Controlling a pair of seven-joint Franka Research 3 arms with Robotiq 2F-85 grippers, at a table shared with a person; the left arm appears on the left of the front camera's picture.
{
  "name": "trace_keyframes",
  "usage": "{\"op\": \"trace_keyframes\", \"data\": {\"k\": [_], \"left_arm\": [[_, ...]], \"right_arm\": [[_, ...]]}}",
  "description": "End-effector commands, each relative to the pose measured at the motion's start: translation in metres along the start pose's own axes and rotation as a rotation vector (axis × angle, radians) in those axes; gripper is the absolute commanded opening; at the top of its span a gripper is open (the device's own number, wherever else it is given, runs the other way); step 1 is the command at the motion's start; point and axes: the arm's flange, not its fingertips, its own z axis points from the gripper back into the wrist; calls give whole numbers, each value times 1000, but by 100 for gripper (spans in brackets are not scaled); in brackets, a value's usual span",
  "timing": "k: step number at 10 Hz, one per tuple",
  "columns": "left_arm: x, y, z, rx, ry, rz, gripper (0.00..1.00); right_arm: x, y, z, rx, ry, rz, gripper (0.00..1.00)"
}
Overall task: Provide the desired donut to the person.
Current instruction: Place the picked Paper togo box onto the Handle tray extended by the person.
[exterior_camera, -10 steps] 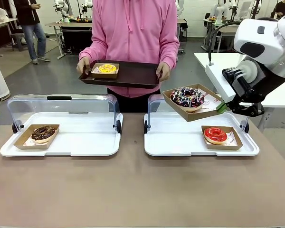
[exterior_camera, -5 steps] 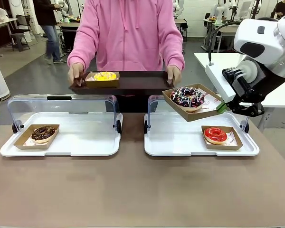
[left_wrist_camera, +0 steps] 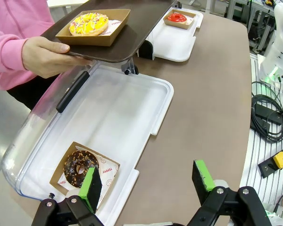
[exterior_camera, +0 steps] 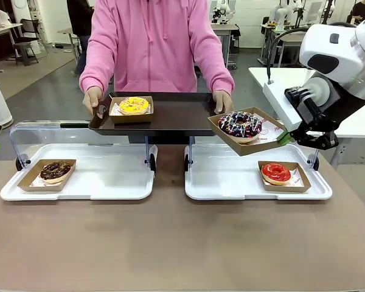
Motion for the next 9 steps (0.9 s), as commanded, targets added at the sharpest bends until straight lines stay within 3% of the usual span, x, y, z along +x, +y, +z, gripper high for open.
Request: {"op": "trace_keyframes", "data": {"k": [1,8,9], "left_arm": [[-1,0,0,-3,-17,-2,100],[-1,0,0,-3,-17,-2,100],[-1,0,0,-3,-17,-2,100]], "right_arm": [[-1,1,1,1,8,12,0],[0,0,0,0,0,0,1],[24,-39,7,39,22,-19,1]]}}
